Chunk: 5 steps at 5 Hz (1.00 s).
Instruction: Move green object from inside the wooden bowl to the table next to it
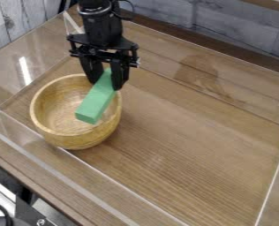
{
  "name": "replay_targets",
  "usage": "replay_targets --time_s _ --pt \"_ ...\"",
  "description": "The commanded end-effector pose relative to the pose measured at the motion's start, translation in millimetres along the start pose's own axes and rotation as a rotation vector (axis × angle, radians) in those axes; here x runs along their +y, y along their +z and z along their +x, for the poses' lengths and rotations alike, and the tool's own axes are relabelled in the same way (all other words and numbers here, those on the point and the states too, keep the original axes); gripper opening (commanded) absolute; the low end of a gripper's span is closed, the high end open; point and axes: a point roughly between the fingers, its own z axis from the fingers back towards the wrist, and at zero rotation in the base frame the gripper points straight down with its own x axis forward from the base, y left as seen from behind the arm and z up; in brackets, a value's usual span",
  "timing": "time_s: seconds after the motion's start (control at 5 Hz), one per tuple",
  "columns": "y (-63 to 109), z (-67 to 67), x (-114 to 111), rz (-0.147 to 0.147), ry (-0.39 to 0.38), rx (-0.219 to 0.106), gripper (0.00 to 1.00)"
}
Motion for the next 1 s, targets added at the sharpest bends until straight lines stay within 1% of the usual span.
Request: replay_targets --time_s 0.0,0.4,0.6,0.8 --pt "17.9 3.9 -8.0 0.006 -0.024 -0.076 0.0" --pt "31.3 -8.6 -22.8 0.003 0.023 -0.087 0.0" --pt "19.9 -13.1 -31.0 0.001 -0.011 -0.083 0.0" --pt "4.1 -15.5 -43.2 0.001 -0.057 -0.081 0.0"
